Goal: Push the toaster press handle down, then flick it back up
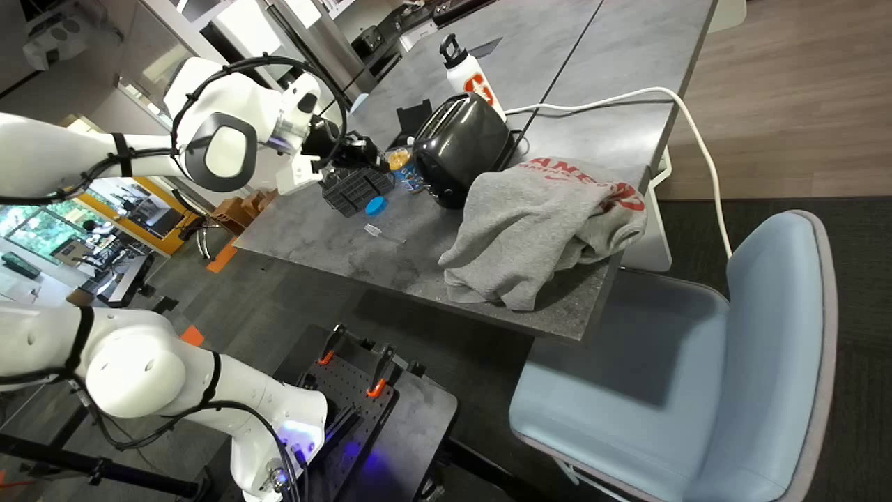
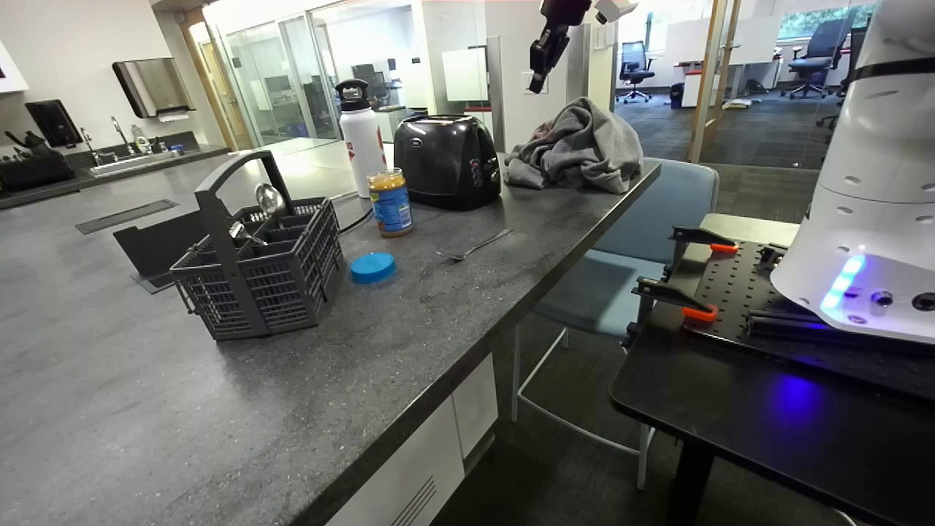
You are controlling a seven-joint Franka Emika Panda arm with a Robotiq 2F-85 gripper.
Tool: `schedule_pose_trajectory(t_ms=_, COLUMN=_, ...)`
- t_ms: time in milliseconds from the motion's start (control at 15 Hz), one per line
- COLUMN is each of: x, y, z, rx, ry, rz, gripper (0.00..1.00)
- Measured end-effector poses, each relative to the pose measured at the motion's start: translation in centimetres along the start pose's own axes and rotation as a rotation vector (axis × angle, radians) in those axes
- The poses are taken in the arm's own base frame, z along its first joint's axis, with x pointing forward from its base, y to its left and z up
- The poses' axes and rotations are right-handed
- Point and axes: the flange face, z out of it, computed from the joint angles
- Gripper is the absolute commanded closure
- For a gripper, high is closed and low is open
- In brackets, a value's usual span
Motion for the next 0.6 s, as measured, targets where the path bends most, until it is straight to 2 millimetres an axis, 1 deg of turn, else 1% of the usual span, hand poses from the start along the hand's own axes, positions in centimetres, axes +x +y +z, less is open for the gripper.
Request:
schedule_pose_trajectory(t_ms=133, x=-0.9, y=1.3, z=1.5, rx=-0.006, ry=0.016, rz=-0.051, gripper=1.0)
schedule_pose_trajectory(t_ms=267, x=-1.6, y=2.1, z=3.3, rx=-0.002, ry=0.041, rz=-0.096, gripper=1.0)
schedule_pose_trajectory(t_ms=467, x=-2.2, y=2.1, z=5.7, rx=0.003, ry=0.061, rz=-0.142, gripper=1.0)
schedule_pose_trajectory(t_ms=600, x=-2.3, y=1.7, z=6.7, rx=0.01, ry=0.05, rz=-0.154, gripper=0.99)
